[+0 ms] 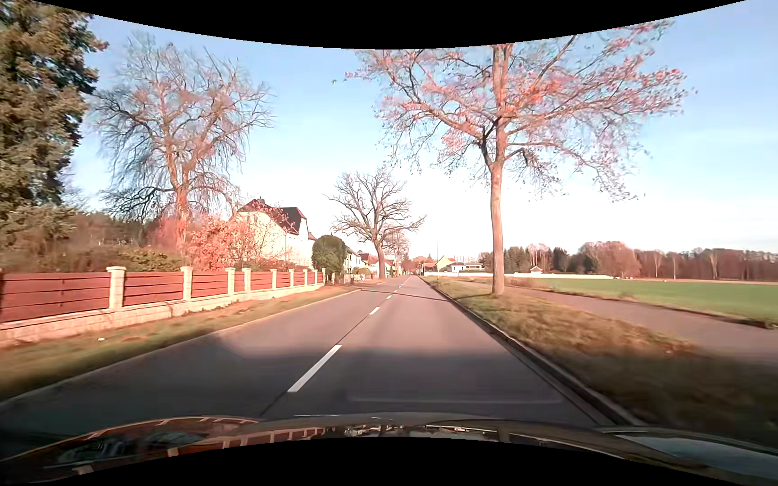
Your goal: Follow the waypoints while adhering to traffic rules and regulations
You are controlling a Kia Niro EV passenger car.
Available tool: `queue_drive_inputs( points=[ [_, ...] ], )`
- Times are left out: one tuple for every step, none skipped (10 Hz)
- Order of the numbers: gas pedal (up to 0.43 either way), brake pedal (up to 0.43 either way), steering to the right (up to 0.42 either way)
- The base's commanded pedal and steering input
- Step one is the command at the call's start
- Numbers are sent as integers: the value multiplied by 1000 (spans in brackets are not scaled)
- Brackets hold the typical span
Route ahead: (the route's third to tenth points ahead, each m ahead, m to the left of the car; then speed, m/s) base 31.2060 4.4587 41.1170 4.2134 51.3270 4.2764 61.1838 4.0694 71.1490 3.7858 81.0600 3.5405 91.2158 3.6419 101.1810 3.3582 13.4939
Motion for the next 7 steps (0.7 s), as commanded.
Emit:
queue_drive_inputs(
  points=[
    [118, 0, -1],
    [118, 0, -1],
    [118, 0, 0],
    [118, 0, 1],
    [118, 0, 1],
    [118, 0, 1],
    [118, 0, 1]
  ],
)
